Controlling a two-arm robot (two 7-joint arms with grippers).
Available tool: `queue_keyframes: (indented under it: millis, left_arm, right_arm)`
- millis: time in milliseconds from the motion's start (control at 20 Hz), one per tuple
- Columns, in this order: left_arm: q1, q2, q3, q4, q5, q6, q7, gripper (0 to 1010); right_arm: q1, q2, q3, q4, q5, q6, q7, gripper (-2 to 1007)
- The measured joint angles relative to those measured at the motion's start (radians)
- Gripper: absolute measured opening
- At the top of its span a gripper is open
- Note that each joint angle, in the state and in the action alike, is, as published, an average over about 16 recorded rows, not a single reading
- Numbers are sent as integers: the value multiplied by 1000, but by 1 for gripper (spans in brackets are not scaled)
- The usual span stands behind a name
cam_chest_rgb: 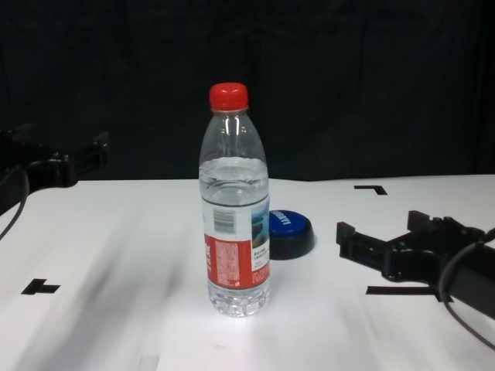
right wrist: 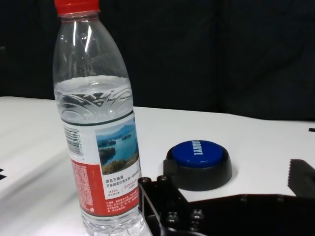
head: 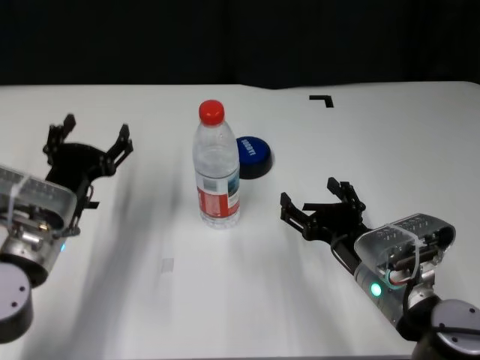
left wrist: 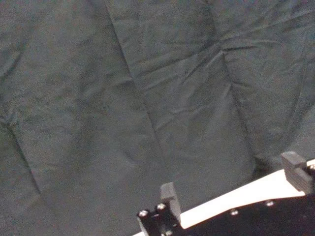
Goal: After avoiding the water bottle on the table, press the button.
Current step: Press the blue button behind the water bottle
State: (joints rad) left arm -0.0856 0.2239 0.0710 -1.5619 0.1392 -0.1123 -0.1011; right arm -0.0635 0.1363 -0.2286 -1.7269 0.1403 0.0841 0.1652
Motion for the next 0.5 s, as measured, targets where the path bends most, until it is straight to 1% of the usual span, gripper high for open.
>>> queue_keyframes:
  millis: [500]
  left_arm:
    - [75, -32, 1, -70, 27, 24, 15, 1003]
  right_arm:
    - [0, 0, 0, 0, 0, 0, 0, 1003]
